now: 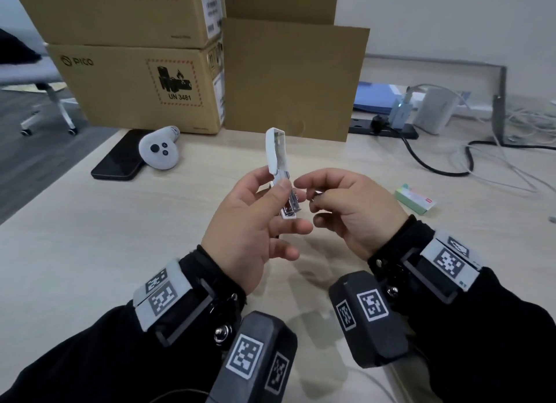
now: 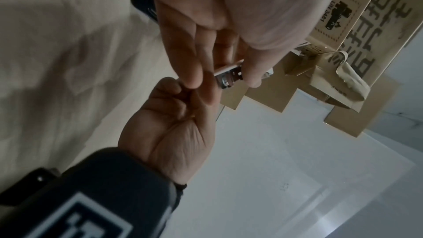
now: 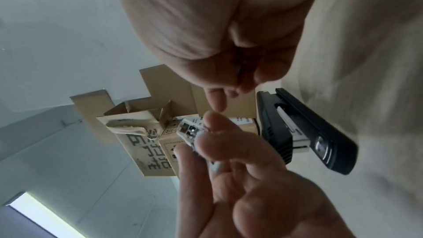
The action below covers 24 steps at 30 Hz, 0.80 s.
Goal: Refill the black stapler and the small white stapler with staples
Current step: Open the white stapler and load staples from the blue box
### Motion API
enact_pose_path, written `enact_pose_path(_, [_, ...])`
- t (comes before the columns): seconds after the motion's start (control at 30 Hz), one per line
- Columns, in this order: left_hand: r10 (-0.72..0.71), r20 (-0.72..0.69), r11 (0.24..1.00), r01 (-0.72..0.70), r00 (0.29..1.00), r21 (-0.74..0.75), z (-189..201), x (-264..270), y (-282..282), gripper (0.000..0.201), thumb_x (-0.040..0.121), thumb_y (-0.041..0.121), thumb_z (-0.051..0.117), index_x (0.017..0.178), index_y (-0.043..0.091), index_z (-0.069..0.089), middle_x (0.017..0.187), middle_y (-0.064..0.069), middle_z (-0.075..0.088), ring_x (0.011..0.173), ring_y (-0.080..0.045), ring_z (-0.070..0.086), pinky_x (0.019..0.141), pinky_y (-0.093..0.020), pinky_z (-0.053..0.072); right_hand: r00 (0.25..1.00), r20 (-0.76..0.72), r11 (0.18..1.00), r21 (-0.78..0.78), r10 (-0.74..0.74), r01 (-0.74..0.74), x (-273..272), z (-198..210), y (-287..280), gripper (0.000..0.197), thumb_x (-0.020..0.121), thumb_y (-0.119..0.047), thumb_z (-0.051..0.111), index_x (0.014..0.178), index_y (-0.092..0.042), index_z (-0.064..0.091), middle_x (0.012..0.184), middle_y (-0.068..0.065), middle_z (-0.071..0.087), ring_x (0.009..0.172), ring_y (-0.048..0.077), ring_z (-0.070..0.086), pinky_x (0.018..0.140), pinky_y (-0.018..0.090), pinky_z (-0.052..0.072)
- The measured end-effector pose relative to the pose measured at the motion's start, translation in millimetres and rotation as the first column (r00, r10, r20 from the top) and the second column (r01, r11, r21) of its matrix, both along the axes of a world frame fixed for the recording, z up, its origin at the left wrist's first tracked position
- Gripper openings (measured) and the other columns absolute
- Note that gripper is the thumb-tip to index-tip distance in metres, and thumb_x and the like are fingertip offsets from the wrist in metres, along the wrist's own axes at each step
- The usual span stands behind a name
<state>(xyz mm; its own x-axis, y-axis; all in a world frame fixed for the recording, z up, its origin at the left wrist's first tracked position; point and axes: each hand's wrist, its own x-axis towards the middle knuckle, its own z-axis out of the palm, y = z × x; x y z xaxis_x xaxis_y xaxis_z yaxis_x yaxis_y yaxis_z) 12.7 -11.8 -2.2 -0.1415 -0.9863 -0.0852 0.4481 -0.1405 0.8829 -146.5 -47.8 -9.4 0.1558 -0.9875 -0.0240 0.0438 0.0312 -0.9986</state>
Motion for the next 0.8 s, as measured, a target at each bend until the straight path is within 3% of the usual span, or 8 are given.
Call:
enact_pose_path(0.13, [0.018, -0.028, 1.000, -0.017, 0.999, 0.025, 0, 0, 0, 0.037, 0.097, 0.025, 0.058, 0.131, 0.013, 0.053, 0.089, -0.003, 0.076, 0.059, -0.021, 0.070, 0.035, -0.023, 0.044, 0.985, 0.174, 0.993, -0.115, 0.000, 0.020, -2, 5, 3, 0.031, 0.086, 0.012, 0.063, 0.106, -0.011, 0.069, 0.080, 0.005, 0.072, 0.073, 0.019, 0.070, 0.059, 0.026, 0.052])
enact_pose_path(0.2, [0.031, -0.037, 0.999, -0.030, 0.999, 0.034, 1, 1, -1, 0.035, 0.096, 0.026, 0.059, 0.129, 0.015, 0.054, 0.091, -0.002, 0.076, 0.059, -0.020, 0.070, 0.034, -0.023, 0.043, 0.983, 0.182, 0.987, -0.151, -0.033, 0.061, -2, 6, 3, 0.025, 0.083, 0.007, 0.069, 0.098, -0.012, 0.070, 0.080, 0.008, 0.075, 0.070, 0.019, 0.070, 0.058, 0.026, 0.051])
enact_pose_path(0.33, [0.018, -0.039, 0.999, -0.016, 0.999, 0.044, 0, 1, -2, 0.038, 0.095, 0.027, 0.059, 0.130, 0.012, 0.054, 0.098, -0.001, 0.077, 0.059, -0.018, 0.071, 0.034, -0.021, 0.042, 0.988, 0.121, 0.960, -0.253, -0.095, 0.123, 1, 9, 5, 0.015, 0.077, -0.003, 0.076, 0.078, -0.018, 0.076, 0.075, 0.009, 0.074, 0.068, 0.020, 0.065, 0.060, 0.029, 0.052])
enact_pose_path(0.43, [0.000, -0.064, 0.999, 0.003, 0.998, 0.047, 1, 1, -2, 0.048, 0.087, 0.030, 0.063, 0.131, 0.011, 0.057, 0.101, -0.005, 0.075, 0.061, -0.017, 0.071, 0.035, -0.021, 0.044, 0.994, 0.046, 0.935, -0.340, -0.095, 0.105, 4, 12, 9, 0.021, 0.085, 0.003, 0.071, 0.084, -0.016, 0.076, 0.076, 0.004, 0.077, 0.072, 0.018, 0.071, 0.063, 0.029, 0.056])
enact_pose_path(0.5, [-0.020, -0.082, 0.999, 0.024, 0.996, 0.042, 1, 1, -3, 0.044, 0.085, 0.030, 0.064, 0.125, 0.012, 0.064, 0.105, -0.012, 0.071, 0.064, -0.018, 0.072, 0.038, -0.023, 0.047, 0.995, -0.032, 0.906, -0.416, -0.097, 0.075, 7, 14, 13, 0.025, 0.087, 0.003, 0.069, 0.088, -0.021, 0.077, 0.081, -0.001, 0.078, 0.077, 0.017, 0.073, 0.068, 0.031, 0.059])
enact_pose_path(0.57, [-0.046, -0.098, 0.998, 0.050, 0.994, 0.030, 0, 2, -2, 0.035, 0.085, 0.028, 0.064, 0.117, 0.014, 0.069, 0.100, -0.011, 0.070, 0.069, -0.019, 0.073, 0.040, -0.024, 0.050, 0.987, -0.087, 0.878, -0.472, -0.136, 0.079, 9, 13, 15, 0.027, 0.086, 0.000, 0.071, 0.092, -0.026, 0.076, 0.087, -0.002, 0.078, 0.081, 0.016, 0.073, 0.074, 0.036, 0.060])
enact_pose_path(0.8, [-0.068, -0.096, 0.998, 0.069, 0.993, 0.006, -4, 2, -4, 0.036, 0.084, 0.020, 0.065, 0.119, 0.013, 0.068, 0.099, -0.008, 0.072, 0.081, -0.026, 0.076, 0.042, -0.027, 0.054, 0.943, -0.182, 0.755, -0.648, -0.278, 0.097, 8, 9, 14, 0.024, 0.080, 0.000, 0.074, 0.078, -0.023, 0.068, 0.089, -0.005, 0.068, 0.089, 0.020, 0.068, 0.072, 0.041, 0.058])
